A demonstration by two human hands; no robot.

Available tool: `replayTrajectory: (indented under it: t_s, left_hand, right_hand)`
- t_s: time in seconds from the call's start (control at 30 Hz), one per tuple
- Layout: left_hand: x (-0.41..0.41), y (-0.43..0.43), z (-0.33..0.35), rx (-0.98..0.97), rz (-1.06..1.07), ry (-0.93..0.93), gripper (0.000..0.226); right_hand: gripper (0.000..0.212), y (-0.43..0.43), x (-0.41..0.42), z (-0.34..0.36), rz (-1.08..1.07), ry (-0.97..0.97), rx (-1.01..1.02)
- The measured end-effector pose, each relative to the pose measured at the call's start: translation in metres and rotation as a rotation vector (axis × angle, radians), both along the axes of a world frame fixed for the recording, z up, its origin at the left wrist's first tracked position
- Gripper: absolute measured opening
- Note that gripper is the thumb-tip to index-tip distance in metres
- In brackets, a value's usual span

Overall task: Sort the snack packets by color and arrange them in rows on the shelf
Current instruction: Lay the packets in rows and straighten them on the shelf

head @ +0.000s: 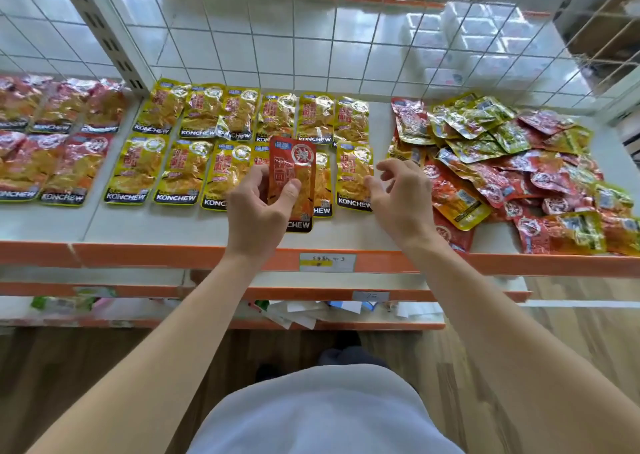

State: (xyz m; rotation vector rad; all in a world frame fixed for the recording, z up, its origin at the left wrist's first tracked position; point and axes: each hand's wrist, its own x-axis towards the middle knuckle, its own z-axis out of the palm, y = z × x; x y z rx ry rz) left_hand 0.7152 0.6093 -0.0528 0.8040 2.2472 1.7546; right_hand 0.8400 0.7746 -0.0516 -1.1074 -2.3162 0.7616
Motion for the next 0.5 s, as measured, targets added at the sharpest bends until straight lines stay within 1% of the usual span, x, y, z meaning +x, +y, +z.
replayTrajectory:
  t_s: [0.07,0.13,0.23,0.3,0.5]
  left_hand:
    - [-0.001,0.0,-0.001,-0.009,-0.043,-0.011,0.013]
    - [0.0,0.001,-0.002,-0.01,-0.068,-0.009,0.014]
    - [0.0,0.003,-0.004,-0.006,-0.085,0.009,0.016]
    - [0.0,0.002,-0.004,-0.01,-0.096,0.018,0.016]
    - [-0.001,0.002,-0.005,-0.016,-0.082,0.005,0.015]
  right_hand:
    - [0.033,-0.009,0.006,-0.009,0.04,-0.001,0.105]
    - [0.041,-0.016,0.008,-0.015,0.129,-0.05,0.176]
    - [0.051,-0.015,0.006,-0.017,0.254,-0.183,0.152]
    - [0.052,-0.015,0.006,-0.017,0.271,-0.23,0.13]
    - [0.051,-0.019,0.008,-0.018,0.279,-0.21,0.177]
